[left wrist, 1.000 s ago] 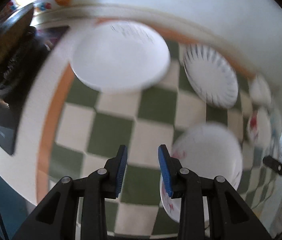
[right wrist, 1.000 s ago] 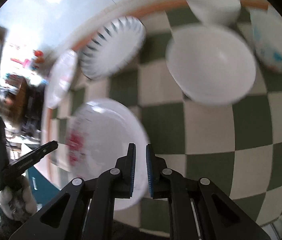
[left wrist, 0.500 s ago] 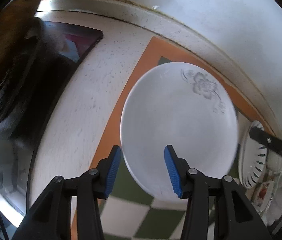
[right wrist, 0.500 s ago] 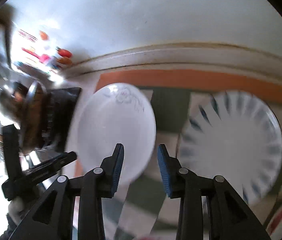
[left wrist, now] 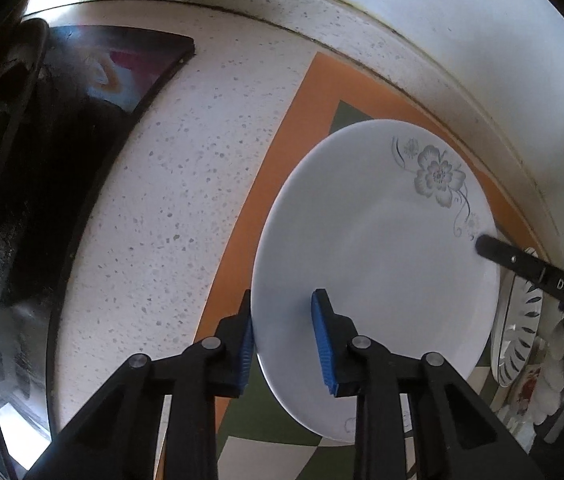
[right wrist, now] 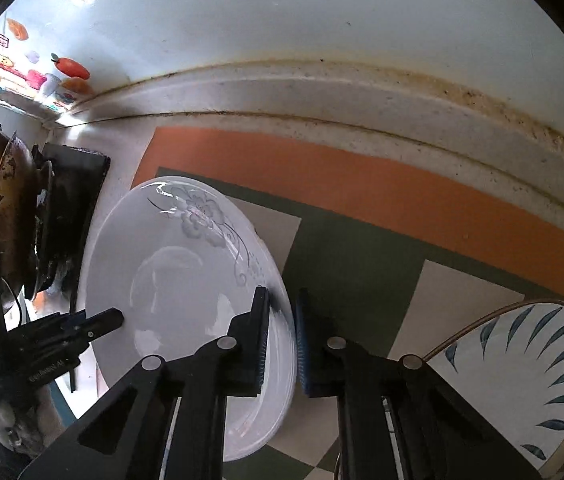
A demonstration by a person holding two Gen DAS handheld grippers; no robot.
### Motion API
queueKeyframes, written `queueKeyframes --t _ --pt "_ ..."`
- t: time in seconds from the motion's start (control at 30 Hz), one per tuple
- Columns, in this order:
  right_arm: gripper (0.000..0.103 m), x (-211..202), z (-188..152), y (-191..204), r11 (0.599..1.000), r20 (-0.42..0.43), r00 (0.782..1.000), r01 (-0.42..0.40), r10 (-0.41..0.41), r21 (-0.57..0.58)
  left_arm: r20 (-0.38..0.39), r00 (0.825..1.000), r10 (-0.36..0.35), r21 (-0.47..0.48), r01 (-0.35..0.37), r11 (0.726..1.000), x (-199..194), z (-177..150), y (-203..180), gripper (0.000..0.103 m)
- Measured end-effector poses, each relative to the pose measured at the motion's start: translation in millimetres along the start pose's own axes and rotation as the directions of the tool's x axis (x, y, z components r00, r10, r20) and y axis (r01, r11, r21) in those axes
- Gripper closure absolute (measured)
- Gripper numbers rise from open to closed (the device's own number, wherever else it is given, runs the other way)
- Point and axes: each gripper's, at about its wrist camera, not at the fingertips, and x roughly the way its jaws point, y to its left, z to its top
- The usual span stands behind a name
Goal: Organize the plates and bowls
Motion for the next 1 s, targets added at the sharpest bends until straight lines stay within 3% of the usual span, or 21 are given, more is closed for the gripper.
queueKeyframes --t 0.3,0.5,0.7,1.0 --pt "0.090 -7 -25 -7 0.997 -0.029 0.997 -0.073 0.074 0.036 0.015 0.999 -0.030 0.022 0.029 0.999 -14 0 22 0.079" --pt "0.090 -18 -48 -11 0.991 -0.020 0.994 -0.108 0.110 0.079 0.028 0.999 -0.040 0.060 0.038 0.997 -36 -7 13 0.079" --pt "0.090 -53 -83 -23 0.983 0.023 0.990 -0.141 0.139 0.117 0.043 0.998 -0.049 0.126 0.043 0.991 -64 -20 -6 0.079" --pt "0.090 -114 -157 -49 0.971 0.098 0.985 -0.157 0.141 0.182 0.019 0.997 -0.069 0.244 0.062 0.968 -82 -76 -67 0.079"
